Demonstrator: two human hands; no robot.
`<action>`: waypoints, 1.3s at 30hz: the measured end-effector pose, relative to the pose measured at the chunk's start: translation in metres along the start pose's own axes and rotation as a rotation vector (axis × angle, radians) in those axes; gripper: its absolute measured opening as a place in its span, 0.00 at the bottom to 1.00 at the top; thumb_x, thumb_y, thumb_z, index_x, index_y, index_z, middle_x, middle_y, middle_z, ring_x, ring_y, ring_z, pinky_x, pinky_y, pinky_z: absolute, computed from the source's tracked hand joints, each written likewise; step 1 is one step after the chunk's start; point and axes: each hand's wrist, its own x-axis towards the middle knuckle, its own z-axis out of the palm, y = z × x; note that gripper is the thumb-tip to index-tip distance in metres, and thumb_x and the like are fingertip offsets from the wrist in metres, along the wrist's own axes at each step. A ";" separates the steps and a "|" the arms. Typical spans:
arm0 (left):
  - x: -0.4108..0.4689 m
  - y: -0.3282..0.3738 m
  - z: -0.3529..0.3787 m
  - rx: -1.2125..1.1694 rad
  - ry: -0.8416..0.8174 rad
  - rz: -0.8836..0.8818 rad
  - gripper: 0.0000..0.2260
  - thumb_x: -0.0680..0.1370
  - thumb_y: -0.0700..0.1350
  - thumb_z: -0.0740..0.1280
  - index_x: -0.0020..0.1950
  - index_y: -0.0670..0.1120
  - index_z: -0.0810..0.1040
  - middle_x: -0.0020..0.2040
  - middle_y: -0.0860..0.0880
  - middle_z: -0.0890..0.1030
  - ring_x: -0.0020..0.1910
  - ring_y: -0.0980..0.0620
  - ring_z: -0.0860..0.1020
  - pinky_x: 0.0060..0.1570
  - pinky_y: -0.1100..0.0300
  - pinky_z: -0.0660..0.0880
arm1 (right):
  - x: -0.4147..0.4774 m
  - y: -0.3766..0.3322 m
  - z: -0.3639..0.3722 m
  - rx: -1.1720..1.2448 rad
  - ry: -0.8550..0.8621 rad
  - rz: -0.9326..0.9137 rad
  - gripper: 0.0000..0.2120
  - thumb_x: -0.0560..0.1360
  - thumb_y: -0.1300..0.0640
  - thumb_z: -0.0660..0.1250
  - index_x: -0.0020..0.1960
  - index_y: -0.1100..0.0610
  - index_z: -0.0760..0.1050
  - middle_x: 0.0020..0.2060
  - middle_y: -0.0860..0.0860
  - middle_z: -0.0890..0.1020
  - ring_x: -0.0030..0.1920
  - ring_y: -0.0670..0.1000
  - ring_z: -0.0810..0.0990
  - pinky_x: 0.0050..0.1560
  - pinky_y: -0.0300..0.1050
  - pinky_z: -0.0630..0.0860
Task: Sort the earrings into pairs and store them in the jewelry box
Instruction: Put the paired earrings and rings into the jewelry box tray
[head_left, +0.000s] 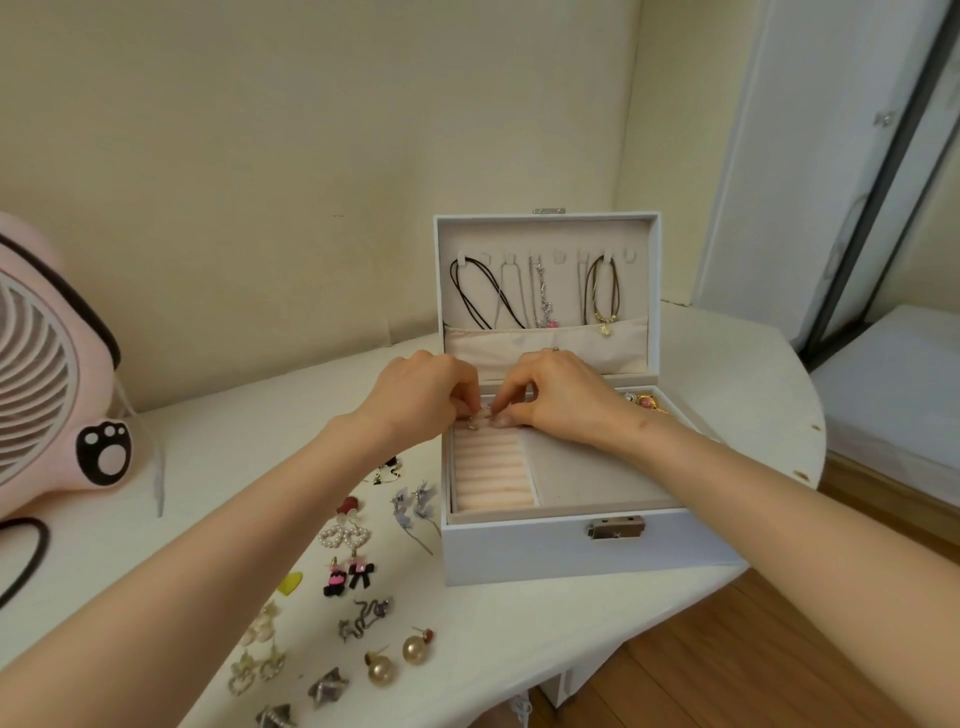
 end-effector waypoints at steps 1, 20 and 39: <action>-0.001 0.000 -0.002 -0.007 -0.018 0.001 0.07 0.75 0.40 0.65 0.48 0.50 0.81 0.49 0.52 0.82 0.51 0.50 0.77 0.46 0.58 0.69 | 0.000 0.001 -0.001 0.007 -0.001 0.007 0.07 0.68 0.50 0.74 0.46 0.49 0.84 0.41 0.44 0.79 0.43 0.44 0.72 0.47 0.42 0.71; 0.006 0.010 0.012 0.235 0.017 -0.005 0.10 0.77 0.40 0.60 0.54 0.49 0.77 0.56 0.47 0.77 0.58 0.45 0.71 0.47 0.57 0.61 | 0.006 0.003 0.000 -0.025 -0.038 -0.050 0.10 0.73 0.62 0.68 0.48 0.48 0.82 0.42 0.47 0.76 0.43 0.46 0.71 0.47 0.46 0.72; -0.003 0.007 0.005 0.187 0.029 -0.018 0.08 0.78 0.46 0.61 0.51 0.49 0.79 0.54 0.48 0.76 0.58 0.46 0.71 0.49 0.56 0.65 | 0.015 -0.003 0.008 -0.292 -0.105 -0.229 0.10 0.75 0.64 0.61 0.52 0.56 0.78 0.48 0.53 0.76 0.53 0.53 0.73 0.42 0.43 0.64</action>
